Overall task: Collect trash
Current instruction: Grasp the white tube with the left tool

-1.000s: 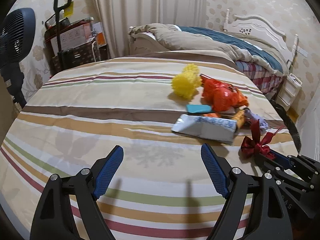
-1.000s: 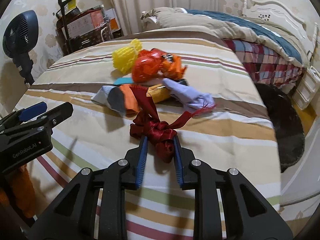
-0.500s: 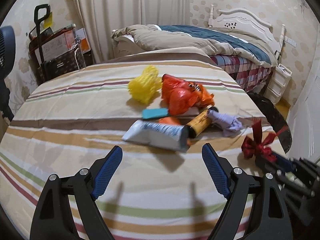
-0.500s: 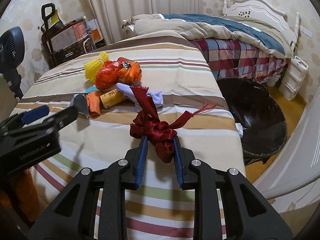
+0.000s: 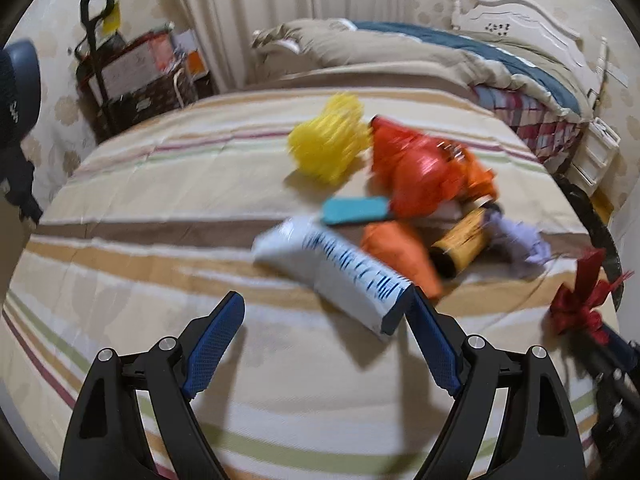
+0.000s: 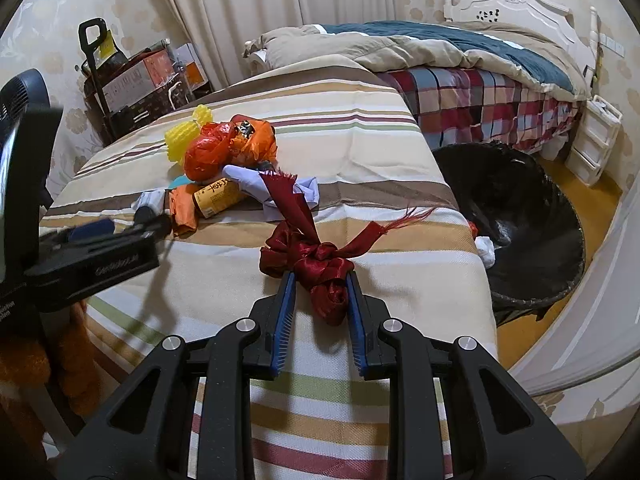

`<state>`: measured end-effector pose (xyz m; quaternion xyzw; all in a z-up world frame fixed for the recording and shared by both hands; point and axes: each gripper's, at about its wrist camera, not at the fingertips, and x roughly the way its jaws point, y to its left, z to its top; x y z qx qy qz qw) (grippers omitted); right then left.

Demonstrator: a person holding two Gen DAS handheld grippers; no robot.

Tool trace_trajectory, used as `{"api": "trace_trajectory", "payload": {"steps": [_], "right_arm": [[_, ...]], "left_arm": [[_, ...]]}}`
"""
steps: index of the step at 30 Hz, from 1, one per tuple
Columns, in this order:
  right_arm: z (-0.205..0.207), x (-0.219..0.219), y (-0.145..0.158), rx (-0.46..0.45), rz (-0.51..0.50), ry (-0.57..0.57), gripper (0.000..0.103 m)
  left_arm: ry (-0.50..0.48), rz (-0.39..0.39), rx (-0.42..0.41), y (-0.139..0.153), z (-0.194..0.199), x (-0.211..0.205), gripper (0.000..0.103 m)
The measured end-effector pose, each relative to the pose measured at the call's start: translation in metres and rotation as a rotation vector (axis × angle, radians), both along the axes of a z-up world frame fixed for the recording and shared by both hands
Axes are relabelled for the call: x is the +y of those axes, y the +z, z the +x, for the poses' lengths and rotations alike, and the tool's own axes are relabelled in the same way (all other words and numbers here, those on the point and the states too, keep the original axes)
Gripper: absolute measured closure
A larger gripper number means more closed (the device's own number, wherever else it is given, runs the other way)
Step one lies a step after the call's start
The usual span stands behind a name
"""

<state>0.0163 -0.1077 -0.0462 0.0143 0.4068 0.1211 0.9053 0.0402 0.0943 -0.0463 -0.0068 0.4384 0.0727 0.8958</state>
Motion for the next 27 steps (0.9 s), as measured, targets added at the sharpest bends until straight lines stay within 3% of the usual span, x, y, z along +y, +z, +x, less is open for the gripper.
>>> {"api": "trace_trajectory", "payload": {"steps": [8,13,18,23,25,27], "right_arm": [[0.001,-0.001,-0.001,0.002,0.005,0.002,0.078],[0.001,-0.001,-0.001,0.002,0.004,0.001,0.078],[0.000,-0.001,-0.001,-0.001,-0.003,-0.004,0.078],[0.001,0.000,0.000,-0.001,-0.005,-0.005,0.078],[0.000,0.000,0.000,-0.001,-0.004,-0.005,0.078],[0.001,0.000,0.000,-0.003,-0.003,-0.004,0.078]], "left_arm": [[0.037,-0.018,0.028,-0.002,-0.023,0.027,0.021],[0.024,-0.035,0.003,0.002,-0.032,0.029,0.021],[-0.013,-0.049,-0.045,0.011,-0.025,0.018,0.021],[-0.018,-0.004,-0.077,0.011,-0.006,0.011,0.021],[-0.019,-0.011,-0.066,0.008,0.001,0.014,0.030],[-0.032,-0.024,-0.037,0.004,0.005,0.015,0.046]]}}
